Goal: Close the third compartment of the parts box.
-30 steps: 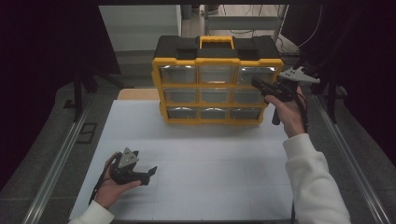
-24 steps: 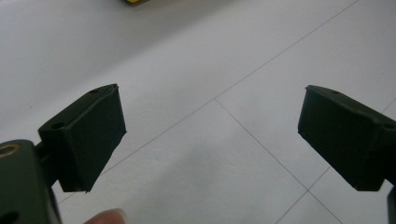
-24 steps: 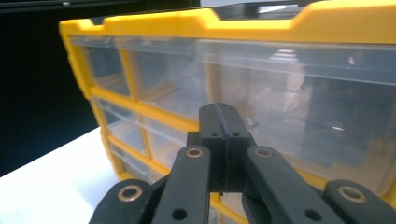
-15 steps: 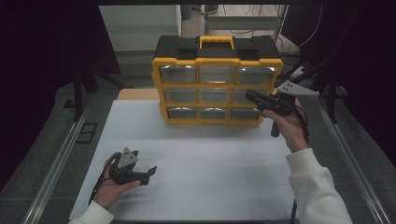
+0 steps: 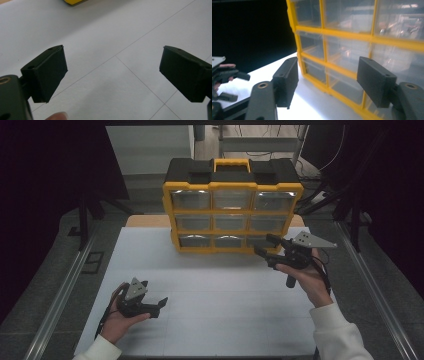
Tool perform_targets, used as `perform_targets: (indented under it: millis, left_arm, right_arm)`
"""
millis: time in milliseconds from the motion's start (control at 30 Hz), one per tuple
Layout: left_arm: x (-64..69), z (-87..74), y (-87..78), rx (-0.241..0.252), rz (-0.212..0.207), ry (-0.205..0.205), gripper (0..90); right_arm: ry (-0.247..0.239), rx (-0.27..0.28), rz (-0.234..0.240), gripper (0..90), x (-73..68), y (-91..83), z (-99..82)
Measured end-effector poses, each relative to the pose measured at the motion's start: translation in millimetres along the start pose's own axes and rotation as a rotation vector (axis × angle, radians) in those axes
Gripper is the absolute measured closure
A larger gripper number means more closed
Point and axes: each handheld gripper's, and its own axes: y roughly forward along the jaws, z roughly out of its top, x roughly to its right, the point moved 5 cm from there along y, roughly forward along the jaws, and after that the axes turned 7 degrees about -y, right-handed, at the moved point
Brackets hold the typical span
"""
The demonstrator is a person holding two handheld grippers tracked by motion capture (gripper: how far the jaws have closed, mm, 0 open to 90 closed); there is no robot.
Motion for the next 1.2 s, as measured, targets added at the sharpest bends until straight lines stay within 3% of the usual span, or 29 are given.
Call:
perform_targets:
  millis: [667,1200]
  left_arm:
    - [-0.4,0.4,-0.6,-0.002,0.002,0.001,7.9]
    - [-0.2,0.7,-1.1,0.001,0.001,0.001,7.9]
  right_arm:
    - [0.057,-0.086,0.011,29.1,-22.3,-30.0,-68.0]
    - [0.100,-0.132,-0.007,29.3,-23.0,-48.7,-111.9]
